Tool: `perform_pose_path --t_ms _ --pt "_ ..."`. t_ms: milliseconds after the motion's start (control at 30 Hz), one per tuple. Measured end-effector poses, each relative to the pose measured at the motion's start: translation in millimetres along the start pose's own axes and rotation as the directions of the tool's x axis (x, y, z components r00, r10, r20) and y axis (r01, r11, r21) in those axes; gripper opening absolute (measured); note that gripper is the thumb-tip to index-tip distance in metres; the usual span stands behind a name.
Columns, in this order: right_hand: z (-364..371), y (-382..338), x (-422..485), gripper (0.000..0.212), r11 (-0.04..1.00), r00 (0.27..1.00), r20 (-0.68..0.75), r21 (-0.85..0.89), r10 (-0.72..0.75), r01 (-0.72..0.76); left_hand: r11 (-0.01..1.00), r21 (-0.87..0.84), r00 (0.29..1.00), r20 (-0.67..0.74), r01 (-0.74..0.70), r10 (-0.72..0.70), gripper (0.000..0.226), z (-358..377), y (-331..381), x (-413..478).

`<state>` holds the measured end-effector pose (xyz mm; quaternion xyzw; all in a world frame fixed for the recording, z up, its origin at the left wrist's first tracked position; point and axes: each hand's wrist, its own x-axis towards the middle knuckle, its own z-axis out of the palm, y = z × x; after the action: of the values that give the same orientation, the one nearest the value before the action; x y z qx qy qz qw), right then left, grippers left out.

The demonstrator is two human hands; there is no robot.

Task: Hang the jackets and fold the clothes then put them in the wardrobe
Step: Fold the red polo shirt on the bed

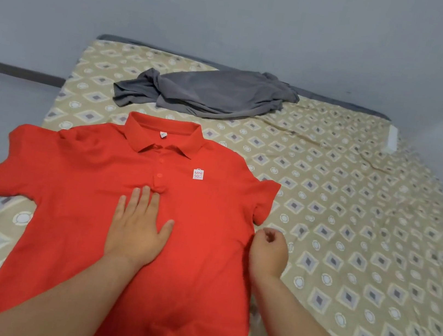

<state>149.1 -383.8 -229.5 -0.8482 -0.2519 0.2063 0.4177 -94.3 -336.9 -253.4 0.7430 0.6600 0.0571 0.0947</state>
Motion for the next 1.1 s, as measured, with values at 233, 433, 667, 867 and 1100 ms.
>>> perform_pose_path --t_ms 233,433,667,867,1100 --pt "11 -66 95 0.040 0.938 0.927 0.237 0.121 0.290 -0.324 0.999 -0.021 0.999 -0.039 0.032 -0.033 0.084 8 0 -1" --pt "20 -92 123 0.028 0.851 0.805 0.429 0.138 0.410 -0.507 0.998 -0.039 0.998 -0.048 0.041 -0.043 0.078 15 -2 0" --pt "24 -96 121 0.030 0.863 0.693 0.576 -0.045 0.434 -0.503 0.998 -0.044 0.998 -0.051 0.041 -0.043 0.080 14 -1 0" --pt "-2 -97 126 0.010 0.773 0.780 0.572 0.364 0.255 -0.520 0.998 -0.032 0.998 -0.045 0.050 -0.052 0.082 12 -1 -1" --pt "-4 -72 124 0.021 0.713 0.796 0.494 0.411 0.350 -0.568 0.998 -0.039 0.998 -0.035 0.059 -0.060 0.082 11 -1 -1"
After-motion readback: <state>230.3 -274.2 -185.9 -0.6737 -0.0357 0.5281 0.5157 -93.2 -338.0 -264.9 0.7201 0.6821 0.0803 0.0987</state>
